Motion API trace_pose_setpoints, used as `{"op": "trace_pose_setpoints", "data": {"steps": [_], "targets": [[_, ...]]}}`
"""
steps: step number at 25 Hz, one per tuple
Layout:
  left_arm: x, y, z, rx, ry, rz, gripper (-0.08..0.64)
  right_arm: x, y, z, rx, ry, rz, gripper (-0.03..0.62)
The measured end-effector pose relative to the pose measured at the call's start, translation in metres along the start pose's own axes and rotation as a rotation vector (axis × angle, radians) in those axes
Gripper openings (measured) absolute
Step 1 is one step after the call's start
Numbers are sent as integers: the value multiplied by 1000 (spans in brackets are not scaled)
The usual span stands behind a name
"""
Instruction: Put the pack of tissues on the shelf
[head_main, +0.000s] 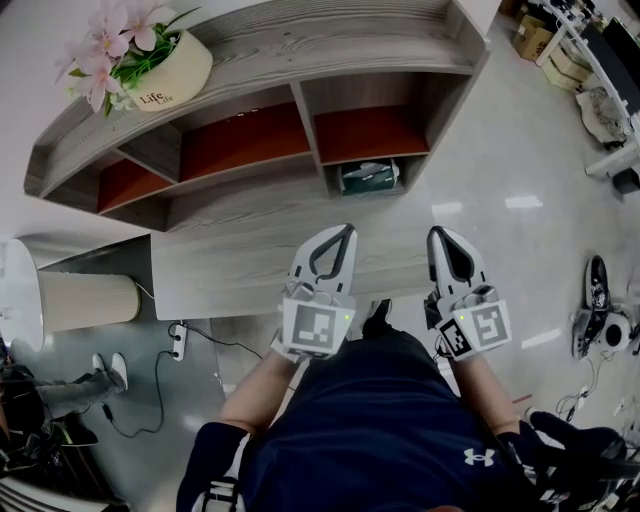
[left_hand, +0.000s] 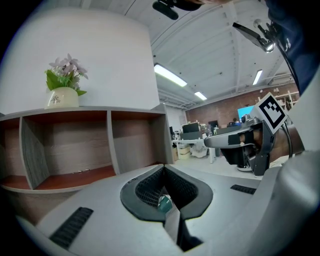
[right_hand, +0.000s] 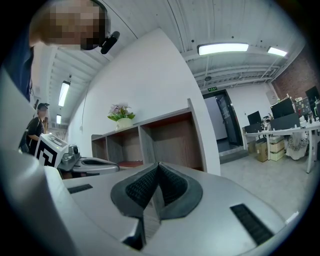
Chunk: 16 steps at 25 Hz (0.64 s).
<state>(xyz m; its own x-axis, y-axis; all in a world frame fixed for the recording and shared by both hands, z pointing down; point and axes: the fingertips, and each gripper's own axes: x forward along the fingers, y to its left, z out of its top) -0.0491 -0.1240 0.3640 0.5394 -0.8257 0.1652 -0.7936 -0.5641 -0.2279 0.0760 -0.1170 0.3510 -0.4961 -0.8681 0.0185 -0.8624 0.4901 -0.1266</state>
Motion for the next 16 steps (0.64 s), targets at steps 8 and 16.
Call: {"op": "trace_pose_setpoints", "data": {"steps": [8, 16], "targets": [[10, 0, -4, 3, 16, 2, 17, 6, -7, -1, 3, 3, 10, 9], [22, 2, 0, 17, 21, 7, 17, 13, -16, 0, 13, 9, 24, 9]]}}
